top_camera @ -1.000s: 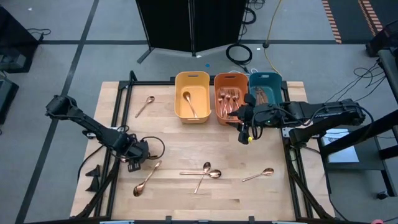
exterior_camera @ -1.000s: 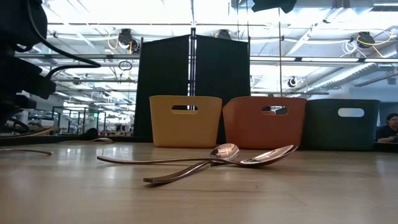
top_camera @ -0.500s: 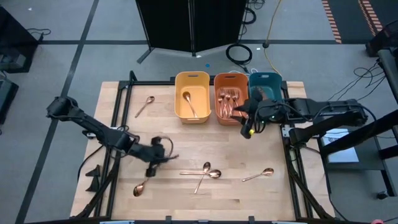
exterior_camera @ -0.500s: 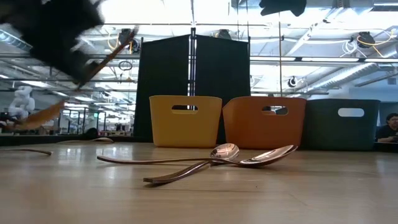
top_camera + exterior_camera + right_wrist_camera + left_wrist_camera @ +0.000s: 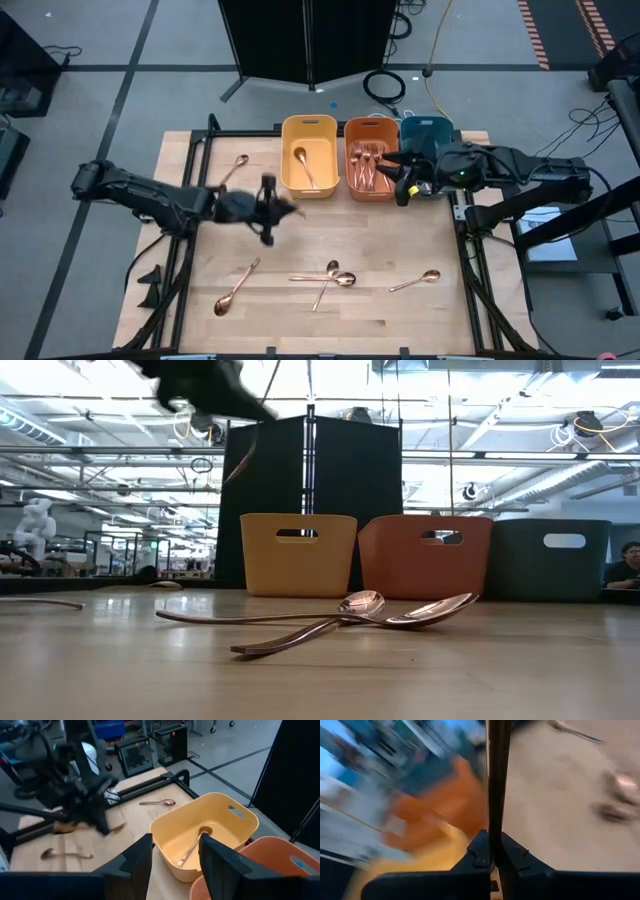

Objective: Sort silverware
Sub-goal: Put the copper spoon into the yellow bin

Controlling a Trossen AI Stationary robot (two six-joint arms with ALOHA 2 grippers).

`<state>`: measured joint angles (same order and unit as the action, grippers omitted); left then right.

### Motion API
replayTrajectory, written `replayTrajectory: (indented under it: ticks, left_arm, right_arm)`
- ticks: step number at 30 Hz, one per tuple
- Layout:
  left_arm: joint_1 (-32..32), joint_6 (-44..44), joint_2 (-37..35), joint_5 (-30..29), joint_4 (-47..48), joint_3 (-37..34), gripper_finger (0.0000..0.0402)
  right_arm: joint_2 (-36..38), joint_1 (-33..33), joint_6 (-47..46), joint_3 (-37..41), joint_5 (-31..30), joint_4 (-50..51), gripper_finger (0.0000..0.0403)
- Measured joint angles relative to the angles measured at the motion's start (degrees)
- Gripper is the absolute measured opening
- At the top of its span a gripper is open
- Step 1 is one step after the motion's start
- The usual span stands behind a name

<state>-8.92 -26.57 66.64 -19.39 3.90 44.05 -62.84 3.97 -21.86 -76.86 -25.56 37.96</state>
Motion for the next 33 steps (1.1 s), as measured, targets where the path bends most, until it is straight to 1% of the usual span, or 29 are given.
replayTrajectory:
  ticks: [4,8,10,12,15,17,19,22,28,31,33]
  left_arm:
    - [6.39,-13.94,0.1,0.5,0.87,5.53,0.0002]
    - [14.01,-26.72,0.28,4.15,-1.84,11.26,0.0002]
    - [18.29,-31.9,1.13,6.63,-4.26,12.72,0.0002]
    - [22.75,-36.06,2.99,10.99,-7.3,13.9,0.0002]
    - [29.07,-42.78,7.0,17.52,-8.22,15.56,0.0001]
    - [32.65,-49.05,10.8,19.16,-8.5,15.89,0.0001]
    - [35.59,-56.78,14.85,19.27,-7.52,15.66,0.0001]
    - [37.92,-66.85,19.5,18.67,-7.83,15.64,0.0001]
    - [38.41,-82.11,26.73,17.83,-9.21,15.72,0.0001]
    - [38.41,-86.75,28.61,17.14,-9.77,15.72,0.0004]
    - [38.41,-87.82,29.29,16.1,-9.56,15.72,0.0005]
  right_arm:
    - [0.25,0.0,-1.82,-0.3,-0.09,-0.24,0.0148]
    - [0.29,0.0,-4.17,-0.3,-0.59,-0.33,0.0148]
    - [0.29,0.0,-6.01,-0.3,-1.92,-0.3,0.0148]
    - [0.29,-0.02,-7.2,-0.32,-2.83,-0.23,0.0148]
    - [0.29,-0.04,-7.52,-0.32,-3.23,0.06,0.0148]
    - [0.29,-0.04,-7.52,-0.32,-3.44,0.05,0.0148]
    - [0.29,-0.07,-7.52,-0.32,-3.5,0.06,0.0148]
    - [0.29,-0.2,-8.09,-0.32,-4.53,0.26,0.0148]
    - [0.29,-0.63,-8.59,-0.32,-4.67,0.86,0.0148]
    - [0.29,-0.66,-8.59,-0.32,-4.7,1.82,0.0148]
    - [0.29,-0.66,-8.58,-0.32,-4.68,2.77,0.0148]
